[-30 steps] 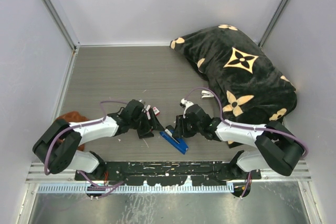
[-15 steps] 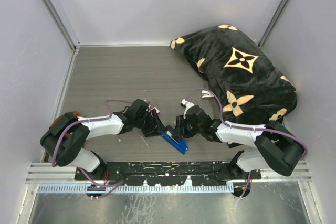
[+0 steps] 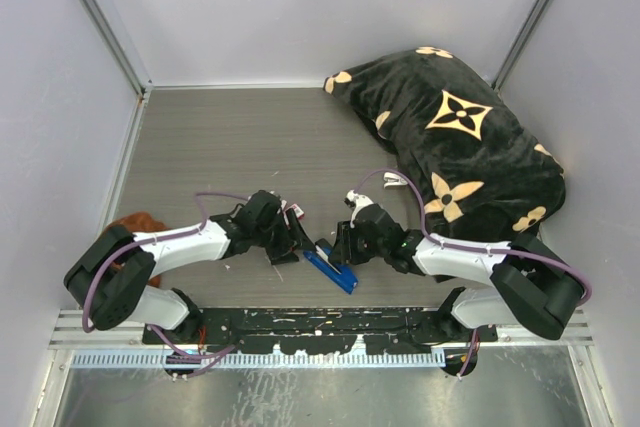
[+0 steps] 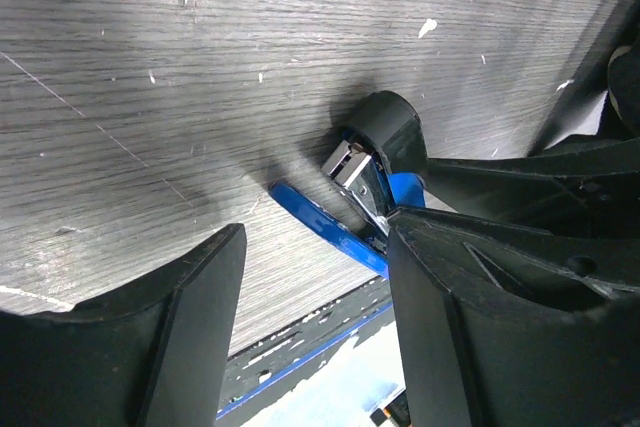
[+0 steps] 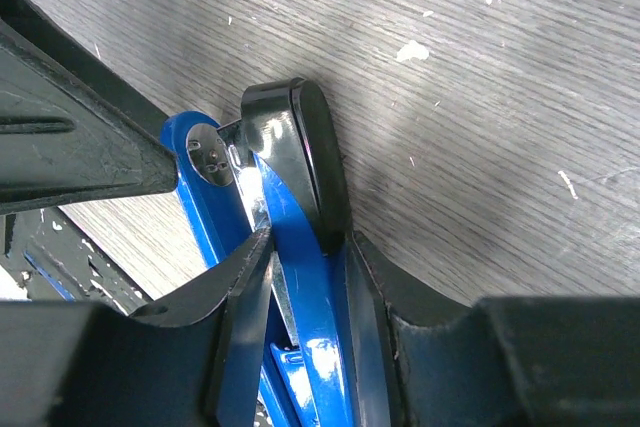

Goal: Load the staples into the stapler
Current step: Open the stapler at the center of the board.

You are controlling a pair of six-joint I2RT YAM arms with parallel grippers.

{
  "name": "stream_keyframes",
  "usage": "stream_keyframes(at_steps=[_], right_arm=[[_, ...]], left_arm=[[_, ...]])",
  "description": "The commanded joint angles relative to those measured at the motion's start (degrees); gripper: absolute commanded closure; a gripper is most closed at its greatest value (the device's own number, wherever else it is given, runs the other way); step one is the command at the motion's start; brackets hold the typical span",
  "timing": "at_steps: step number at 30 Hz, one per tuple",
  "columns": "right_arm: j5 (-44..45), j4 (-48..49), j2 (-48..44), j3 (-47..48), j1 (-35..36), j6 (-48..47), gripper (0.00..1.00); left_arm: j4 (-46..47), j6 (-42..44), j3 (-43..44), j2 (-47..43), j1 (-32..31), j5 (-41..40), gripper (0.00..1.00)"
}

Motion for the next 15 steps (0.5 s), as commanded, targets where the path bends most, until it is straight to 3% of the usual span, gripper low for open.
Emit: stream_keyframes(at_steps=[1, 15], right_arm=[[3.4, -0.9, -1.2, -0.5, 0.6, -1.1, 0.6], [4.3, 1.5, -0.9, -1.6, 2.2, -0.9, 0.61]], left_arm=[[-0.7, -1.5, 1.3, -1.5, -0.7, -1.3, 0.41], [4.2, -3.6, 0.6, 2.3, -1.4, -2.2, 0.45]])
